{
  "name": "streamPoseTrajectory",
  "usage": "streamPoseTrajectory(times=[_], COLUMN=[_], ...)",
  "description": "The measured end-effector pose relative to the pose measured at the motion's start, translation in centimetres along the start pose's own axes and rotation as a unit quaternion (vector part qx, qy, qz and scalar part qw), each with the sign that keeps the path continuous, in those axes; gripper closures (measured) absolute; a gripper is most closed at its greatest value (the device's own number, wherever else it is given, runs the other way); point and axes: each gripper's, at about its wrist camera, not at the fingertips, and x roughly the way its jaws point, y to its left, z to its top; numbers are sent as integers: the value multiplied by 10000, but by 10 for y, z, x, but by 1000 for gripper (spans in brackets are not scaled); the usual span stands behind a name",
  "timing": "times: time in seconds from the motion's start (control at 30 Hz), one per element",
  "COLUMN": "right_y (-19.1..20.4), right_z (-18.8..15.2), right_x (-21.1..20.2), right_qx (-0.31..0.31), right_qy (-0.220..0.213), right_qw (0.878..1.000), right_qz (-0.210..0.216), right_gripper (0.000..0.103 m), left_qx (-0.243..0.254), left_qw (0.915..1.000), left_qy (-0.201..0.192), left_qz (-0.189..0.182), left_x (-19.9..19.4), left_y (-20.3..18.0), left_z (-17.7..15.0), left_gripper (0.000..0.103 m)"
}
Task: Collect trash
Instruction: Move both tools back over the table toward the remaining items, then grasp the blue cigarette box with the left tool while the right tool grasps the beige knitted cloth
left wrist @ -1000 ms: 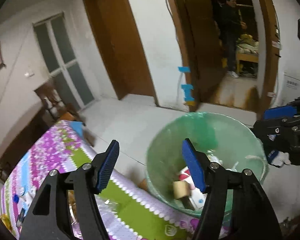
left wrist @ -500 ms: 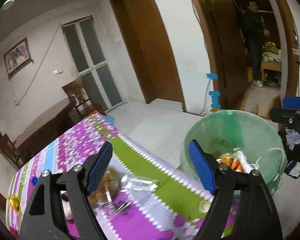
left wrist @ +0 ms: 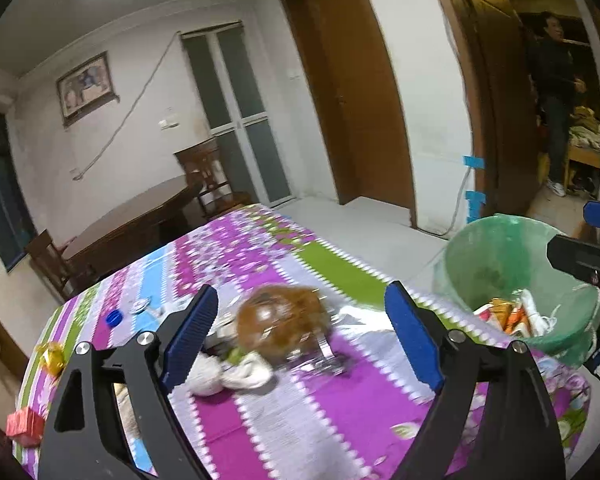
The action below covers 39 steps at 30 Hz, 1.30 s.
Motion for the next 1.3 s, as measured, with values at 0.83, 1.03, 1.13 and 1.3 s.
streamPoseTrajectory(times=[0.83, 1.03, 1.13, 1.3], right_y=[139, 170, 187, 231], right_z=[7, 11, 11, 1], right_x=[36, 48, 53, 57], right_qx=[-922, -1085, -1238, -1754], right_qy=[184, 391, 514, 827], right_qw=[9886, 9790, 9725, 9470], right_qz=[1173, 1678, 1907, 2562], right_gripper=[28, 26, 26, 26], left_qx=[-1793, -2538, -2596, -2928], left_qw=[9771, 9568, 9544, 9420], left_qy=[683, 1196, 1302, 1420], left_qz=[924, 766, 691, 819], left_x=[3, 18, 22, 36], left_y=[201, 272, 286, 303], left_z=[-23, -41, -50, -66], left_gripper=[17, 22, 22, 31])
